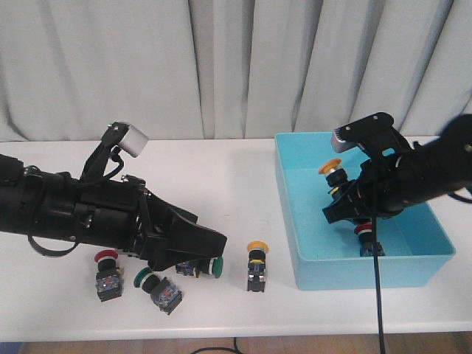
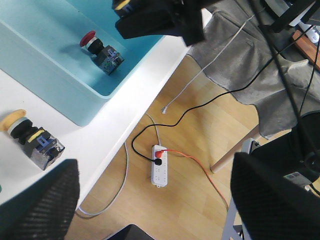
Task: Pick red and yellow buttons and place in box
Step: 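Carry the yellow button with the right gripper into the box, release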
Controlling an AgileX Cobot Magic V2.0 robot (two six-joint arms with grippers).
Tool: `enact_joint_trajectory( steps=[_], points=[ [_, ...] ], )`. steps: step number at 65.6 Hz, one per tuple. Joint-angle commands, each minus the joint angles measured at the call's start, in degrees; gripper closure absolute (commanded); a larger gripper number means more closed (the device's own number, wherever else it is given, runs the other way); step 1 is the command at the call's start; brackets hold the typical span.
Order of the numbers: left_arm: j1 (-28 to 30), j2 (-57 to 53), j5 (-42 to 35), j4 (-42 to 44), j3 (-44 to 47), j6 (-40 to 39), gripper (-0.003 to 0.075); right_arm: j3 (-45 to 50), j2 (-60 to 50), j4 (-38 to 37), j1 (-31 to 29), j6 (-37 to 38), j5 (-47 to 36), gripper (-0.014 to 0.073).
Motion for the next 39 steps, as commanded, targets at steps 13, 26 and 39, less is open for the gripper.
enact_joint_trajectory(
  steps=[13,26,39],
  points=[
    [-0.2,-1.5,1.2,-3.4,-1.5,0.1,0.0127,-11.4,9.9,-9.0,-0.2,13.6,4.3,0.0351],
    [-0.2,-1.5,1.2,-3.4,-1.5,0.1,0.0127,-15.6,17.8,-9.0,-0.4,17.2,4.6,0.0349],
    [-0.2,-1.5,1.2,-3.4,-1.5,0.1,0.0127,-16.5,23.5,-9.7,-0.4,17.2,4.6,0.0349]
  ],
)
